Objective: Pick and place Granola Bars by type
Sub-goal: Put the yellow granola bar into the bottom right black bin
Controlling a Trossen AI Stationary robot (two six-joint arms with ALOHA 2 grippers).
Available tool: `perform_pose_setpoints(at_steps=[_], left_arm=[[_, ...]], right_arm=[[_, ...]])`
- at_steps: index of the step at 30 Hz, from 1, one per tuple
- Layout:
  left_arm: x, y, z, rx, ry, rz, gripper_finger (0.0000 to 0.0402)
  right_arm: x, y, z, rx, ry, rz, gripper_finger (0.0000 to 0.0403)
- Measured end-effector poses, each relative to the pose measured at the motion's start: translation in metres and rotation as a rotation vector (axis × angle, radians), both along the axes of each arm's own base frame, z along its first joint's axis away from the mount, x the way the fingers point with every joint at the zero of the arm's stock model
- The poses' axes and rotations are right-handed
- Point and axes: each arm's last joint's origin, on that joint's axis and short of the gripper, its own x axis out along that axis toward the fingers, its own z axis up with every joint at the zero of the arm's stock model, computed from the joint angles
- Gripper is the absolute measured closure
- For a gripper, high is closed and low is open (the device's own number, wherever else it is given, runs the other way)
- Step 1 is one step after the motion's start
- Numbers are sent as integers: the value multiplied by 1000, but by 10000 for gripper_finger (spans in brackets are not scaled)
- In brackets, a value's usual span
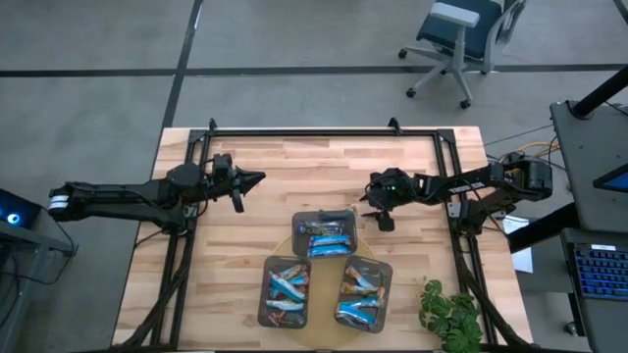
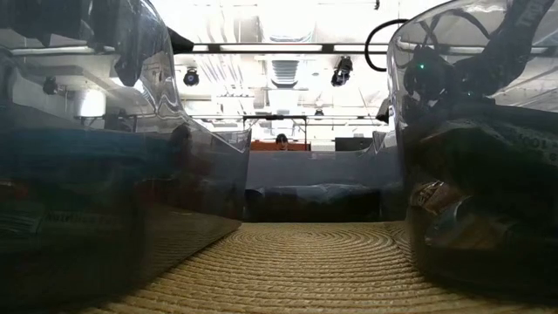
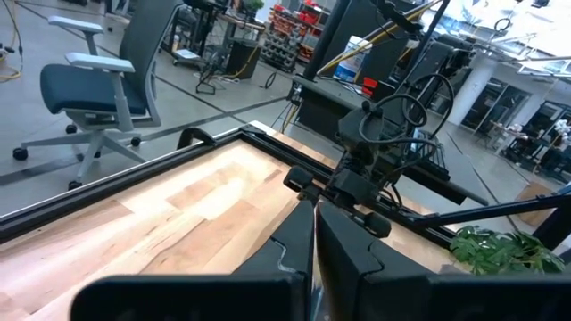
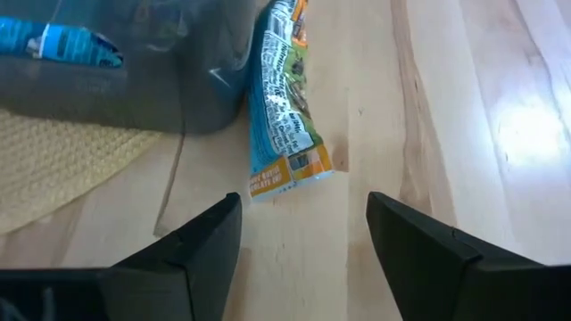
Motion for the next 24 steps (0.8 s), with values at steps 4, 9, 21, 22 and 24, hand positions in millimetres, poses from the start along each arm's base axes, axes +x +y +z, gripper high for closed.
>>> perform_pose_setpoints(at_steps=[4, 9, 21, 22, 24], left_arm=[[0, 0, 0, -8, -3, 0, 402], [0, 0, 0, -10, -4, 1, 402], [0, 0, 0, -10, -3, 8, 402], [0, 0, 0, -10, -3, 12, 402], [0, 0, 0, -10, -2, 18, 402]], right_arm=[[1, 0, 1, -23, -6, 20, 162], [6, -2, 7, -29, -29, 18, 155], [17, 0, 6, -28, -15, 42, 158], [19, 1, 5, -26, -12, 50, 158], [24, 3, 3, -19, 1, 61, 158]])
